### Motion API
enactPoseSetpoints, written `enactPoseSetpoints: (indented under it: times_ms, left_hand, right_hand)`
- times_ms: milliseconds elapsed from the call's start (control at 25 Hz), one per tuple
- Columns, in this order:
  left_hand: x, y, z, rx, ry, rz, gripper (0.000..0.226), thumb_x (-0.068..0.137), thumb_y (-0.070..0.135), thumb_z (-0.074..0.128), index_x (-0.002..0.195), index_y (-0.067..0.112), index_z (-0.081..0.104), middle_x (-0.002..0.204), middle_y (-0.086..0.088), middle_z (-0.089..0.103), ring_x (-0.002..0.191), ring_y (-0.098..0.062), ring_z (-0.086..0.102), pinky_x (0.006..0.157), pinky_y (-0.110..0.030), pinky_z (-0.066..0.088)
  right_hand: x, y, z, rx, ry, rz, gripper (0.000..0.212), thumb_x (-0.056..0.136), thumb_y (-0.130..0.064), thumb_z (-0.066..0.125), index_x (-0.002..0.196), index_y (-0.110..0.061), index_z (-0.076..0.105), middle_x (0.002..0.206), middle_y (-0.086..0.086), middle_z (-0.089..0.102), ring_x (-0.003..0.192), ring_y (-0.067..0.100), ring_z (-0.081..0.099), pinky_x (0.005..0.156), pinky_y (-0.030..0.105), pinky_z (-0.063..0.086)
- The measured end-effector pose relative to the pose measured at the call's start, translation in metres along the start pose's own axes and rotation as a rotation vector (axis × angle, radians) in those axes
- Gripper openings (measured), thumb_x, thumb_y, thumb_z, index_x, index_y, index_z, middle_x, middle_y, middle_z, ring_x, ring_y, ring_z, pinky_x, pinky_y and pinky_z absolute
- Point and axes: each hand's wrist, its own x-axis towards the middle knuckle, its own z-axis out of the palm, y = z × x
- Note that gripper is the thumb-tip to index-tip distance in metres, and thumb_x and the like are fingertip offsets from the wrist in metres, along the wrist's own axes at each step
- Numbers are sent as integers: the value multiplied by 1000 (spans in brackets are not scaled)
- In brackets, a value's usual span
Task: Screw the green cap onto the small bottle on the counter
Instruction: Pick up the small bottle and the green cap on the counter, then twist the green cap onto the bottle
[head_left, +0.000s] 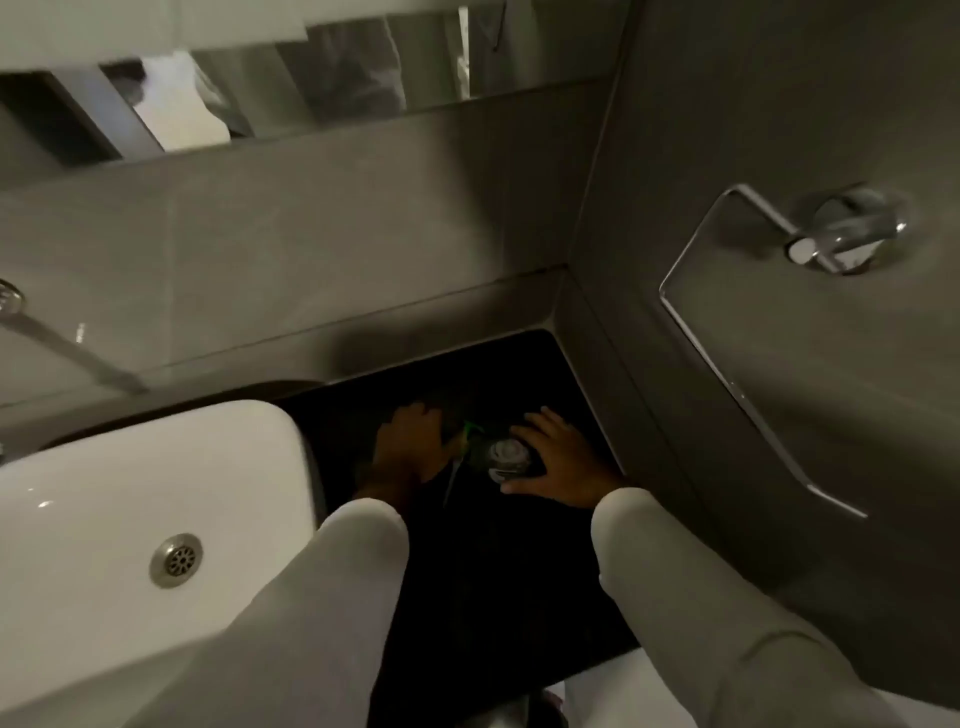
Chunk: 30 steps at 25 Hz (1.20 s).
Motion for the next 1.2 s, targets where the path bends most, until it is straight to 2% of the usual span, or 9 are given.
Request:
enactPoseSetpoints:
  times_ms: [160, 280, 440, 560, 640, 760, 920, 1120, 1200]
  left_hand:
    - [15, 12, 29, -28, -72, -92, 54, 85, 59, 56, 124, 21, 60, 125, -13, 61, 114, -37, 57, 90, -47, 49]
    - [23, 13, 41, -90, -85, -105, 47, 84, 53, 59, 122, 24, 61, 125, -14, 62, 113, -39, 57, 92, -53, 48]
    - [27, 14, 30, -188, -68, -173, 40, 86, 48, 61, 119, 26, 64, 121, -14, 66, 113, -40, 59, 99, -58, 44]
    - [25, 13, -8, -414, 224, -204, 36, 84, 49, 66, 112, 25, 70, 108, -9, 75, 105, -33, 68, 91, -42, 53]
    - [18, 15, -39, -623, 448, -114, 30, 84, 40, 74, 106, 20, 75, 101, -4, 78, 99, -21, 71, 85, -28, 52]
    - [-2, 31, -75, -770, 628, 62, 29, 83, 39, 77, 107, 23, 75, 105, 2, 74, 100, -12, 68, 87, -27, 51]
    - [-13, 50, -81, -747, 644, 210, 31, 83, 29, 79, 108, 10, 74, 110, -6, 69, 104, -11, 64, 90, -22, 50]
    - [-9, 56, -66, -687, 587, 152, 28, 83, 30, 79, 106, 15, 74, 113, 7, 61, 103, -2, 57, 89, -5, 40]
    - [-7, 58, -55, -664, 532, 142, 27, 82, 28, 79, 106, 15, 74, 110, 9, 61, 106, -6, 58, 90, -11, 41]
  right_hand:
    - [5, 4, 16, 279, 73, 2, 73, 71, -49, 77, 135, -22, 51, 156, 4, 33, 150, 26, 14, 118, 55, 23]
    - [10, 6, 21, 340, 140, 4, 59, 74, -40, 78, 125, -19, 60, 153, 5, 37, 149, 27, 15, 118, 52, 23]
    - [20, 8, 16, 277, 171, 9, 44, 67, -49, 79, 103, -26, 67, 162, -2, 23, 151, 28, -1, 119, 56, 9]
    - [29, 7, 1, 178, 110, 38, 44, 67, -53, 78, 101, -28, 68, 165, -5, 5, 150, 31, -15, 118, 61, -2]
    - [33, 6, -8, 138, 59, 52, 45, 68, -54, 77, 103, -28, 68, 165, -5, -2, 148, 32, -21, 116, 61, -7]
    - [36, 1, -15, 107, 25, 86, 47, 67, -55, 77, 105, -29, 68, 165, -4, -5, 147, 34, -23, 115, 62, -9]
    - [38, -4, -19, 63, -4, 102, 49, 68, -56, 76, 108, -29, 67, 165, -2, -6, 147, 36, -23, 115, 64, -8]
    - [37, -4, -20, 69, -17, 122, 51, 68, -57, 75, 111, -31, 67, 165, -3, -7, 147, 34, -24, 116, 63, -9]
    - [39, -3, -19, 63, -19, 121, 51, 68, -58, 74, 110, -31, 67, 165, -3, -6, 147, 34, -23, 116, 63, -9]
